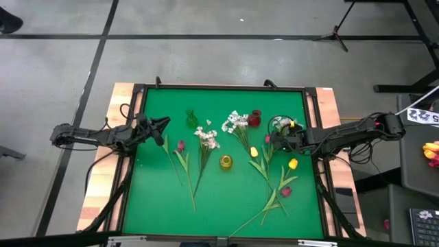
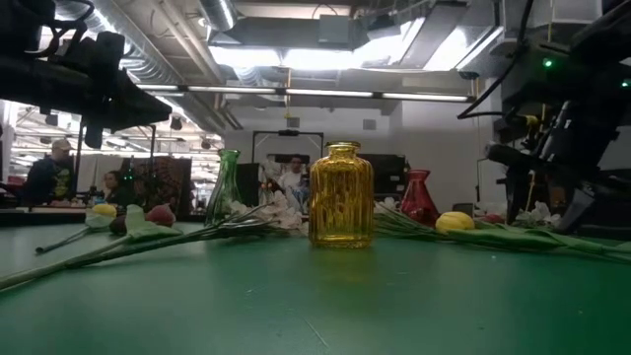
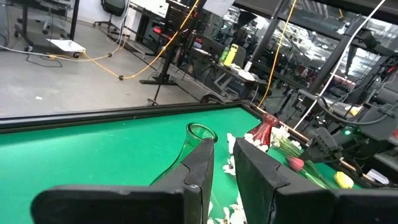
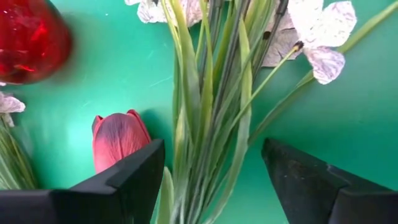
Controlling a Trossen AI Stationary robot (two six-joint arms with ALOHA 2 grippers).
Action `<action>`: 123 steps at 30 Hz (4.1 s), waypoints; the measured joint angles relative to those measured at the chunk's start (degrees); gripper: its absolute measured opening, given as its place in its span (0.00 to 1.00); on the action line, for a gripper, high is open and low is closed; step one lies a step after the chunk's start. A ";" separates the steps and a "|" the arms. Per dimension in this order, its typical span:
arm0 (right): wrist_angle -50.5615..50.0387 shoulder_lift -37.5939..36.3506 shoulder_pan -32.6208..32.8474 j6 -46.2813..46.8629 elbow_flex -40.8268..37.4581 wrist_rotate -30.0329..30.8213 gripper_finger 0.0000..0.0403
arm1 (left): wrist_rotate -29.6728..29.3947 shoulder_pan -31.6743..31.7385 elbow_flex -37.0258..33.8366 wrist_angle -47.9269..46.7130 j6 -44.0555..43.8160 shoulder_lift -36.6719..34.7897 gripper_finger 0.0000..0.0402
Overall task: Sort flowers into vase by color
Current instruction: Put the right white flower into the red vase
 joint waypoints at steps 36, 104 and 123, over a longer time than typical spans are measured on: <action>3.04 3.74 0.06 -1.56 -1.00 13.00 0.06 | -0.04 0.02 0.00 0.00 1.68 0.00 0.15; 109.70 3.61 -26.28 -107.74 -3.64 -14.62 0.02 | -7.43 0.01 0.00 -0.66 1.27 -0.01 0.15; 116.63 4.05 -28.81 -106.05 -9.53 -16.96 0.02 | -9.88 0.02 0.00 -0.92 2.14 -0.02 0.15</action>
